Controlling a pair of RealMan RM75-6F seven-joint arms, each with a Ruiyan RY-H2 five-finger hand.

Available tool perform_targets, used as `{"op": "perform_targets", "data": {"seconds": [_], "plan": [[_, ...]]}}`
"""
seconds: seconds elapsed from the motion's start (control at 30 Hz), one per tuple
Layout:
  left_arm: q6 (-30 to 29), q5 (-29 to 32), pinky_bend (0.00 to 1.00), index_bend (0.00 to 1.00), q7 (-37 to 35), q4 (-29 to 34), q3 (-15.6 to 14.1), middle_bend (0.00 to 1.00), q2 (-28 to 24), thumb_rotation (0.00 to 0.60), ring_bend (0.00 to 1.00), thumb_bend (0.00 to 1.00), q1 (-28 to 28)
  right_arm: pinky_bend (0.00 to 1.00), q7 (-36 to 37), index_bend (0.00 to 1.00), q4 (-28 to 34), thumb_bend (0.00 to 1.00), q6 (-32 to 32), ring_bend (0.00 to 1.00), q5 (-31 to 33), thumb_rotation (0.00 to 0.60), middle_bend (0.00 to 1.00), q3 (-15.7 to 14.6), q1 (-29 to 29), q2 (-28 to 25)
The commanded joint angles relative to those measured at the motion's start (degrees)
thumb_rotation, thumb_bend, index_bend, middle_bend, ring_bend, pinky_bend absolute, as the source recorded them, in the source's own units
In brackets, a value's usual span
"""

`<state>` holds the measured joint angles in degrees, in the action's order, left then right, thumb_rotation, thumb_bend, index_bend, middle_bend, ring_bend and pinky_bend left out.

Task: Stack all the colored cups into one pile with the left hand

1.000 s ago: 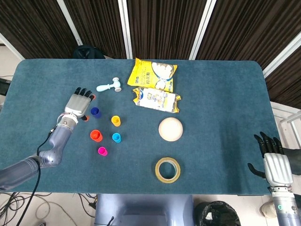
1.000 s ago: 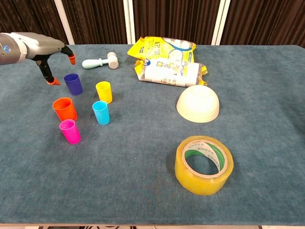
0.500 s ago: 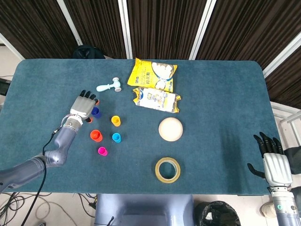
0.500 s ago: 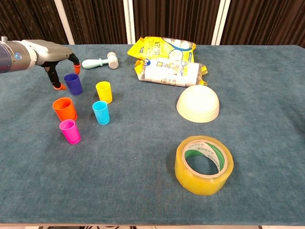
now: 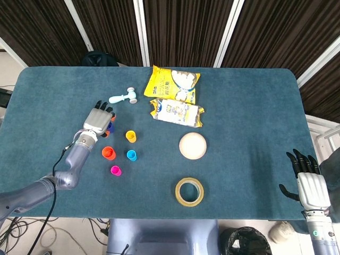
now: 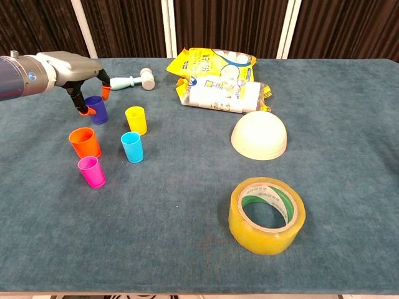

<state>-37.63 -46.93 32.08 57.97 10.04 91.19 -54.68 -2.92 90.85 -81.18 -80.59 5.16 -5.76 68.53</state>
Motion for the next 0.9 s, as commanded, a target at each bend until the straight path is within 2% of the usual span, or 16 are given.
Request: {"op": "perform_targets", "data": {"seconds": [0.03,0.23,0.5,0.63,0.73,0.9], "plan": [[-0.1,-0.2,0.00,0.42,-0.1,-0.1,-0.3,0.20,-0.1,0.600,0.00,0.26,0.1,0.04,0.1,0.09,0.1,0.30,0.0,0.10,0.2,0.600,0.04,0.1,0.1,0.0],[-0.5,-0.6,0.00,0.43,0.0,-0.3,-0.7,0.20,-0.3,0.600,0.00,0.27,0.1,0.04,-0.1,0.09,0.3,0.30,-0.2,0.10,0.6,0.600,0.04,0.3,0.1,0.2],[-0.8,-0.8,0.00,0.50,0.3,0.0,-1.2,0.22,-0.4,0.600,0.00,0.40,-0.1,0.04,0.0,0.09,0.5,0.31,-0.3,0.10,0.9,0.600,0.04,0.5,0.2,0.2],[-1.2,-0.7,0.00,0.50,0.7,0.6,-1.4,0.22,-0.7,0.600,0.00,0.40,-0.2,0.04,0.1,0.09,0.6,0.31,-0.4,0.10,0.9,0.600,0.04,0.5,0.2,0.1],[-1.8,-1.0,0.00,0.50,0.8,2.2,-1.1,0.21,-1.6,0.600,0.00,0.40,-0.4,0.04,0.2,0.09,0.6,0.31,-0.5,0.10,0.9,0.600,0.04,0.6,0.3,0.1],[-4.2,-2.8,0.01,0.49,1.4,8.8,0.0,0.21,-5.6,0.600,0.00,0.39,-1.1,0.04,0.2,0.09,0.7,0.30,-0.4,0.10,1.1,0.600,0.04,0.7,0.2,0.1]]}}
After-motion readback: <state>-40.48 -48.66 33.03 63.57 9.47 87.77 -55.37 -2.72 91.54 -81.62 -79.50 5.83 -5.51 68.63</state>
